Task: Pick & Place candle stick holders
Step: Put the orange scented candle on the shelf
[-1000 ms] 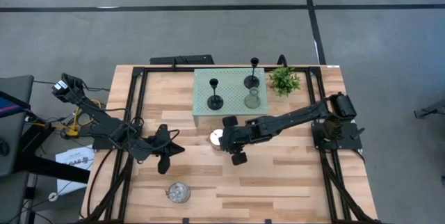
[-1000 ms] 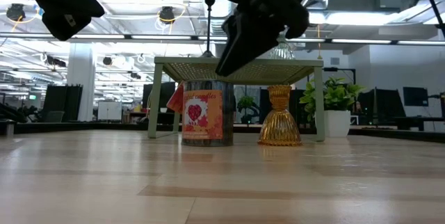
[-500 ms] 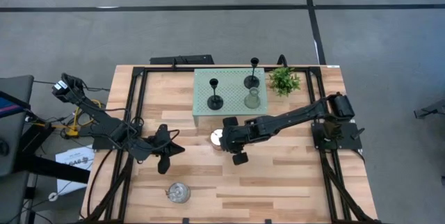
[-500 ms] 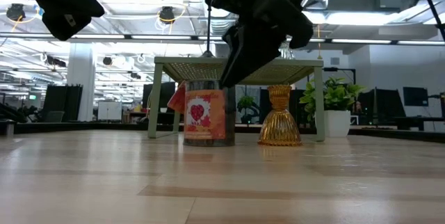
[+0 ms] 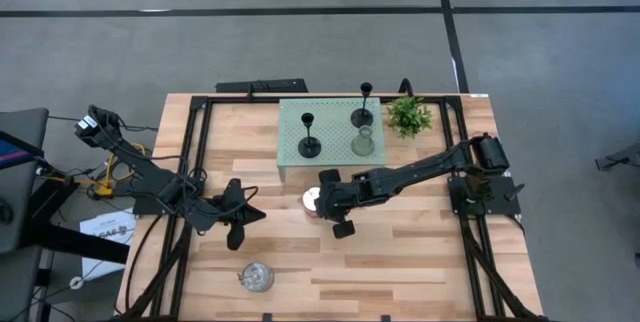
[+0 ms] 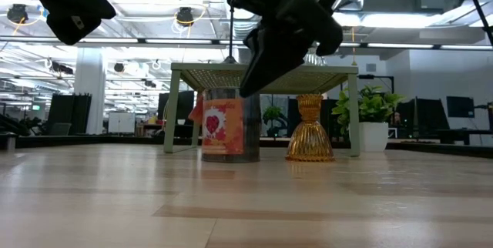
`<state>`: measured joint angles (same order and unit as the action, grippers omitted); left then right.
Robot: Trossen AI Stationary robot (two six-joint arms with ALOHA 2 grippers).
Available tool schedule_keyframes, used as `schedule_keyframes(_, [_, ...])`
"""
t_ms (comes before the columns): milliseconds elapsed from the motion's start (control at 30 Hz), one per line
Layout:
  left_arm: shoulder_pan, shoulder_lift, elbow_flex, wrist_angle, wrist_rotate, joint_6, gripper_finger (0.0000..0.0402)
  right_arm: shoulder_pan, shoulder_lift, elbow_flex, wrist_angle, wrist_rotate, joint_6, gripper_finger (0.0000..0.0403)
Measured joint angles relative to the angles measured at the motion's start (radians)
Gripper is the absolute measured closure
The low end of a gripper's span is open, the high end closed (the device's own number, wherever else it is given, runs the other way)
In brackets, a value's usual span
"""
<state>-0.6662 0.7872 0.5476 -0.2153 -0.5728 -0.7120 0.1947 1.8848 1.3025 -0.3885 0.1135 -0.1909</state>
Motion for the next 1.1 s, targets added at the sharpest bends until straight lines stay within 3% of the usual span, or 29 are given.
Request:
schedule_keyframes(167, [0.000,0.000,0.000,0.000,0.000,0.000,0.0397,0.000,-0.001,0.000,0.000,0.000,0.002,0.0397])
schedule_keyframes(1100, [0.000,0.000,0.000,0.000,0.000,0.000,0.0394,0.009,-0.085,0.117,-0.112,0.051,-0.002,0.0403])
